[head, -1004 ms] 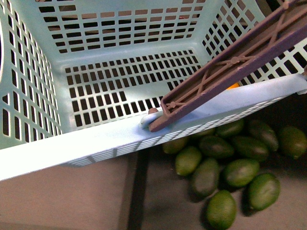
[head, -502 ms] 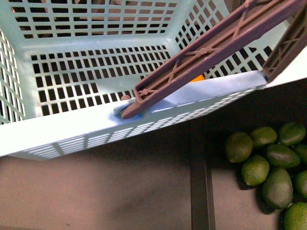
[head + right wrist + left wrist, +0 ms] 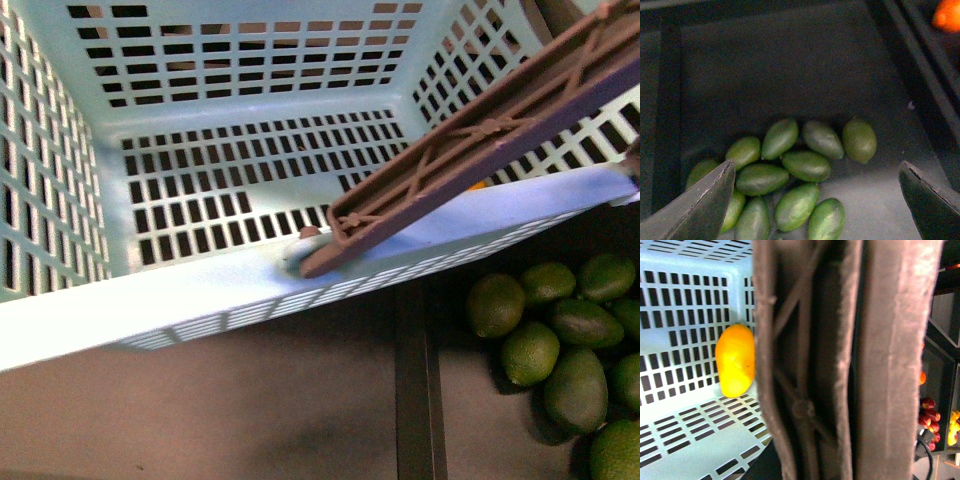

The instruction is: Pick mango and avocado into basket

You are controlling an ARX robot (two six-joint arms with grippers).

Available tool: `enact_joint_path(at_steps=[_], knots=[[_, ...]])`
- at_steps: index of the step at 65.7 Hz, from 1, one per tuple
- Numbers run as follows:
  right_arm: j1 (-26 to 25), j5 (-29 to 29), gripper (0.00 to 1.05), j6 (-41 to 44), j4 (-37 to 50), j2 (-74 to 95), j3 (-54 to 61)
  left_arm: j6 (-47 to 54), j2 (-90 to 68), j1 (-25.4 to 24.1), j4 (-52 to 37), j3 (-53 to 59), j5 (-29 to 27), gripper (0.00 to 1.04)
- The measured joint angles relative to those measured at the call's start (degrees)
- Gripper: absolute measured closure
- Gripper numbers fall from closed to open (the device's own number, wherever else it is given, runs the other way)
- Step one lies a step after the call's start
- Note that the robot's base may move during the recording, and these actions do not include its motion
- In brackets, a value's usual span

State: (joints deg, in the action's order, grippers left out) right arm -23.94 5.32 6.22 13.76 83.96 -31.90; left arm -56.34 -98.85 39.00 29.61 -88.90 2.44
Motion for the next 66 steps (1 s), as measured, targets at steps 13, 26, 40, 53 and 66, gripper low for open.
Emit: enact_joint_path(at_steps=[13, 26, 40, 53, 66], knots=[[-5.14, -1.92, 0.09, 12.5, 8.76, 19.63, -6.78, 0.17, 0.0, -0.22, 0.0, -0.02, -0.92, 0.91], [-8.04, -1.25, 0.09, 21.51, 4.07, 35.47, -16.35, 0.11, 0.0, -0.22, 0.0, 0.0, 0.13, 0.91], [-9.31, -1.51, 0.09, 20.76, 1.6, 42.27, -25.59, 0.09, 0.0, -0.07, 0.0, -0.02, 0.35, 0.91], [-10.03, -1.09, 0.09, 16.0, 0.92, 47.67, -32.39, 0.17, 0.0, -0.15, 0.0, 0.0, -0.7, 0.91], [-10.01, -1.64, 0.09, 12.41, -0.28, 53.62, -37.7, 0.15, 0.0, -0.15, 0.0, 0.0, -0.42, 0.91]])
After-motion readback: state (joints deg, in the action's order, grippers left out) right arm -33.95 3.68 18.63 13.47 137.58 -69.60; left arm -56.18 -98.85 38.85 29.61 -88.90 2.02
